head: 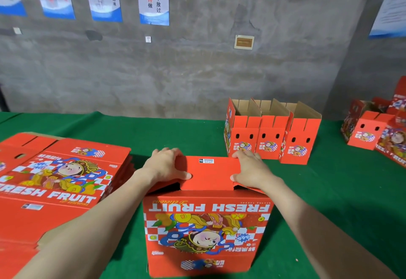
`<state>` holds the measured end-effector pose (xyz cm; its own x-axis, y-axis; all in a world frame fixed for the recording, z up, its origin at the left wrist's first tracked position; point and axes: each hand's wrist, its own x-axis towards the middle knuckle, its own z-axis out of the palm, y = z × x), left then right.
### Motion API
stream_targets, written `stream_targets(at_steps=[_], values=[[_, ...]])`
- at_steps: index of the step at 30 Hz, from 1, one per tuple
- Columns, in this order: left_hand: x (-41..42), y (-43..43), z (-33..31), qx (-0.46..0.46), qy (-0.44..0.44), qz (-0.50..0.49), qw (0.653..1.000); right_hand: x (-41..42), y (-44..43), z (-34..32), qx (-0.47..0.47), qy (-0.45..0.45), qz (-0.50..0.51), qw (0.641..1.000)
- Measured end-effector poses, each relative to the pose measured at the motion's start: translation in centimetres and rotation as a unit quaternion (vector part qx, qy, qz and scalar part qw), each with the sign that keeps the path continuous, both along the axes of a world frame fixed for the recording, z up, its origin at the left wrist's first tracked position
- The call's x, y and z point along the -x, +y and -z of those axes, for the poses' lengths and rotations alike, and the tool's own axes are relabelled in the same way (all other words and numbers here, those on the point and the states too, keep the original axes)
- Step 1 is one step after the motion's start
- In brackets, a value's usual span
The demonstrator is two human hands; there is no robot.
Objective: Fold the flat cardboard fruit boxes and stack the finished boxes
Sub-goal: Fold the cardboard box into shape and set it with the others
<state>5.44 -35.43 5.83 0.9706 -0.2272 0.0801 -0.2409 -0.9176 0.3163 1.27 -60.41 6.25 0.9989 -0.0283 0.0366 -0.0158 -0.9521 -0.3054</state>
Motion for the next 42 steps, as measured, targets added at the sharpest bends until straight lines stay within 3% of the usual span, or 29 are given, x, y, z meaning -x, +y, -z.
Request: stream_targets(at_steps=[3, 5, 7, 8, 10, 11, 13, 15, 17, 19, 22, 27, 30, 32, 35, 37, 40, 42], values=[[0.1, -0.2, 0.0, -0.018, -0.008, -0.004, 1.000, 0.2, 0.0, 0.3, 0.015, -0.012, -0.003, 1.000], [0.1, 0.1, -0.1, 0.026, -0.003, 0.003, 1.000, 0.3, -0.4, 0.2, 0.002, -0.011, -0.020, 1.000], [0.1, 1.0, -0.4, 0.209, 0.050, -0.002, 0.977, 0.5, -1.4, -0.1, -0.096, -0.002, -0.047, 0.994], [0.2, 1.4, -0.5, 0.328, 0.077, -0.013, 0.941, 0.6, -1.9, -0.2, -0.183, 0.001, -0.051, 0.982], [0.2, 2.4, -0.1, 0.499, 0.083, -0.051, 0.861, 1.0, -2.7, -0.3, -0.368, -0.015, -0.011, 0.930], [0.4, 2.9, 0.5, 0.529, 0.083, -0.070, 0.842, 1.1, -3.1, -0.1, -0.439, -0.026, 0.024, 0.898], [0.8, 4.0, 2.2, 0.483, 0.080, -0.110, 0.865, 1.7, -3.8, 0.9, -0.505, -0.019, 0.092, 0.858], [1.3, 5.1, 3.3, 0.401, 0.086, -0.155, 0.899, 2.4, -4.5, 2.8, -0.470, 0.042, 0.131, 0.872], [1.7, 5.6, 2.9, 0.377, 0.119, -0.189, 0.899, 3.7, -4.9, 5.0, -0.404, 0.147, 0.120, 0.895], [1.9, 5.7, 2.1, 0.335, 0.129, -0.205, 0.910, 5.0, -5.0, 6.4, -0.388, 0.230, 0.088, 0.888], [2.3, 5.4, 1.4, 0.316, 0.107, -0.194, 0.923, 5.4, -5.5, 6.8, -0.426, 0.251, 0.051, 0.868], [2.9, 7.0, 1.0, 0.353, 0.064, -0.177, 0.916, 5.1, -5.3, 5.8, -0.487, 0.210, 0.017, 0.848], [2.7, 7.7, 0.7, 0.412, 0.021, -0.146, 0.899, 4.9, -5.3, 4.0, -0.602, 0.134, 0.005, 0.787], [2.6, 7.8, 0.7, 0.520, 0.031, -0.123, 0.844, 4.8, -4.9, 2.8, -0.649, 0.104, -0.011, 0.753], [2.7, 7.8, 1.4, 0.647, 0.077, -0.088, 0.753, 5.0, -3.9, 1.8, -0.654, 0.086, -0.026, 0.752], [2.7, 8.2, 2.4, 0.673, 0.103, -0.078, 0.729, 5.2, -3.4, 1.6, -0.663, 0.080, 0.000, 0.745], [2.5, 8.9, 4.1, 0.603, 0.117, -0.087, 0.784, 5.5, -3.1, 1.9, -0.677, 0.046, 0.061, 0.732], [2.2, 8.7, 5.2, 0.552, 0.118, -0.131, 0.815, 5.6, -2.6, 2.1, -0.653, 0.013, 0.060, 0.755]])
